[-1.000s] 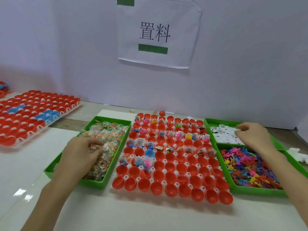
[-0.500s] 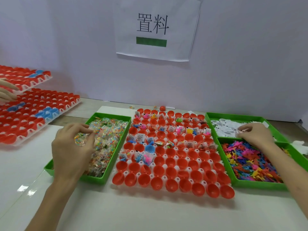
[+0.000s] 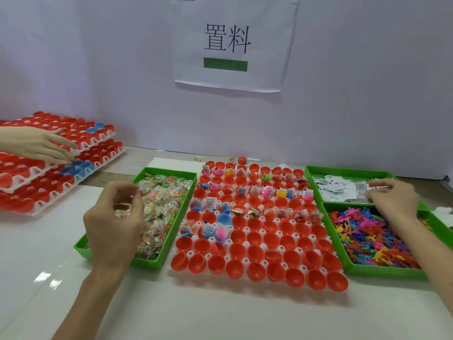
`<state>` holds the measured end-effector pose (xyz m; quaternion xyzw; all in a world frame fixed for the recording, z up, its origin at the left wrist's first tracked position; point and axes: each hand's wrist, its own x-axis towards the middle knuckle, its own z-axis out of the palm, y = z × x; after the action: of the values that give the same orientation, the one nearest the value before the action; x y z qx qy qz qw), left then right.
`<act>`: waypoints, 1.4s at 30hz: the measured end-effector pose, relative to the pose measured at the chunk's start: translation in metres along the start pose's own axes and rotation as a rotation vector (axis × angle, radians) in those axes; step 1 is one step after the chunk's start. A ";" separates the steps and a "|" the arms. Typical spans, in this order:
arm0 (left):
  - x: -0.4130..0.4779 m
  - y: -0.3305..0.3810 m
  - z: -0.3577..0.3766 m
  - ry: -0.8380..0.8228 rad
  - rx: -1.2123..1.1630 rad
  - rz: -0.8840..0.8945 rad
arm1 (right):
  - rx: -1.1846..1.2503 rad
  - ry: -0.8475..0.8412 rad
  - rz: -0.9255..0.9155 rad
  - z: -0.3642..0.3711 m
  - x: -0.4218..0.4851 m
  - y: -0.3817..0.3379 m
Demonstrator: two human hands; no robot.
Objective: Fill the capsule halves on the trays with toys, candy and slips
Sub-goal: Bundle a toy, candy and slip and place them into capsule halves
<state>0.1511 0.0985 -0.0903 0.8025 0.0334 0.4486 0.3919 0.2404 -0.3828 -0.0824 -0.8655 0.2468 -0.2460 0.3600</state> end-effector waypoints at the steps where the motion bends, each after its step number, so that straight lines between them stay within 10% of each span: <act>1: -0.001 0.002 0.000 -0.005 -0.004 0.001 | 0.011 0.010 -0.006 -0.001 0.000 0.001; 13: -0.011 0.020 0.007 -0.086 -0.027 0.113 | 0.143 0.055 -0.032 -0.014 -0.014 -0.012; 26: -0.040 0.140 0.052 -0.507 -0.693 -0.264 | 0.678 -0.469 -0.384 -0.025 -0.166 -0.094; 42: -0.063 0.142 0.050 -0.765 -0.792 -0.371 | 0.846 -0.441 -0.337 -0.017 -0.202 -0.085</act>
<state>0.1086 -0.0551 -0.0555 0.6806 -0.1409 0.0288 0.7184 0.0982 -0.2163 -0.0587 -0.7030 -0.0996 -0.1904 0.6779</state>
